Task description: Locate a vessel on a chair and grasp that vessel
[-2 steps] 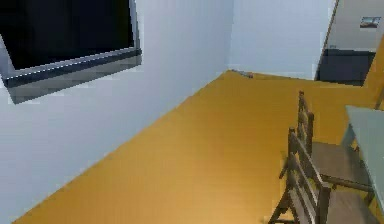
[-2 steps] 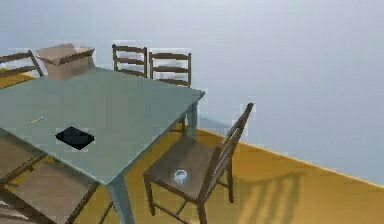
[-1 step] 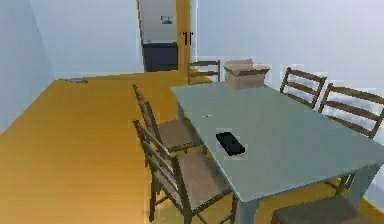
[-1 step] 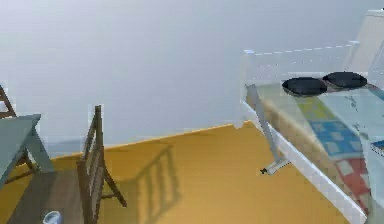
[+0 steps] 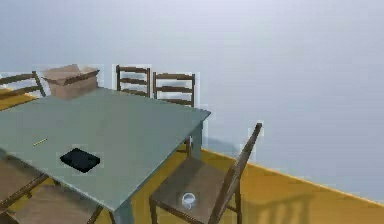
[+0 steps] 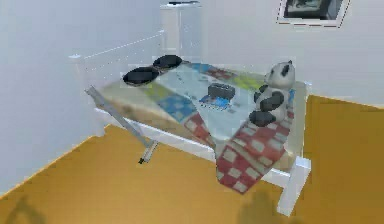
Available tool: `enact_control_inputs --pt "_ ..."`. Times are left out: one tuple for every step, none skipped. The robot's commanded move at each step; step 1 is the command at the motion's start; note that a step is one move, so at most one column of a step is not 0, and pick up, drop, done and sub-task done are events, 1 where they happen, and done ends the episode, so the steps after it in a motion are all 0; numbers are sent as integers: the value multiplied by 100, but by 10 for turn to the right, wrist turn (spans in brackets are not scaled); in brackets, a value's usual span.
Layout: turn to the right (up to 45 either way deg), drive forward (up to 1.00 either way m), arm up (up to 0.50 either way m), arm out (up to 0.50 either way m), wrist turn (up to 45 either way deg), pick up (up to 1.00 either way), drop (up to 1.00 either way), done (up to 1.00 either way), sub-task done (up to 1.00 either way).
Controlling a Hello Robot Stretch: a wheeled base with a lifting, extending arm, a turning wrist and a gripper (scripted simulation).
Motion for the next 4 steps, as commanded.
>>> enact_control_inputs --pt "360 0 0 0 0 0 0 0 0" --pt "0 75 0 0 0 0 0 0 0" --pt "-60 0 0 0 0 0 0 0 0" --pt "0 40 0 0 0 0 0 0 0"
